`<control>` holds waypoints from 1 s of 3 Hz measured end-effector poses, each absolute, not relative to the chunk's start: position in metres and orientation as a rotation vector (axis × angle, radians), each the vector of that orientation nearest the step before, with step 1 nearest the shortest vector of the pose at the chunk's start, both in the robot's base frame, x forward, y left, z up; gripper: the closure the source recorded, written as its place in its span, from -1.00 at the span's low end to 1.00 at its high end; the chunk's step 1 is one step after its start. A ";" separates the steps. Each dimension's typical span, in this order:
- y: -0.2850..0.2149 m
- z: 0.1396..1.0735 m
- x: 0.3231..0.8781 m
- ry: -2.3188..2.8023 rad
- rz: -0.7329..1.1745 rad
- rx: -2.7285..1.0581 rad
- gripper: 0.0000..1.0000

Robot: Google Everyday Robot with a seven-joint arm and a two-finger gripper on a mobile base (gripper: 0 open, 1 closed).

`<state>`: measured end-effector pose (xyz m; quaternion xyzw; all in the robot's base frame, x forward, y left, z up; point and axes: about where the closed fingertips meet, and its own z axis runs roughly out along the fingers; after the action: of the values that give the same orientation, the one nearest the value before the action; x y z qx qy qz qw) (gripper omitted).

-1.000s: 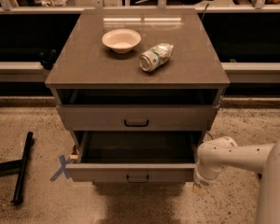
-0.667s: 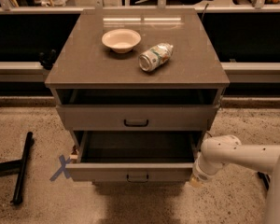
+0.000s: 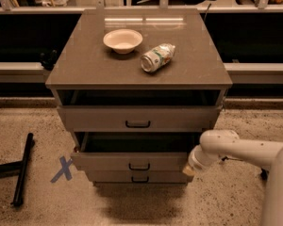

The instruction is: Close middle drawer

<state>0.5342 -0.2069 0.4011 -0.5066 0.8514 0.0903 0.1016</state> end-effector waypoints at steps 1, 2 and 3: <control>-0.192 0.401 0.572 2.467 0.294 -1.428 1.00; -0.192 0.401 0.572 2.467 0.294 -1.428 1.00; -0.189 0.397 0.602 2.423 0.298 -1.382 1.00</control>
Offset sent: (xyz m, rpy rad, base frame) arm 0.1498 0.0487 -0.0057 0.1764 -0.1682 -0.0674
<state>0.6023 -0.1885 0.3972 -0.4858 0.8515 0.1048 0.1674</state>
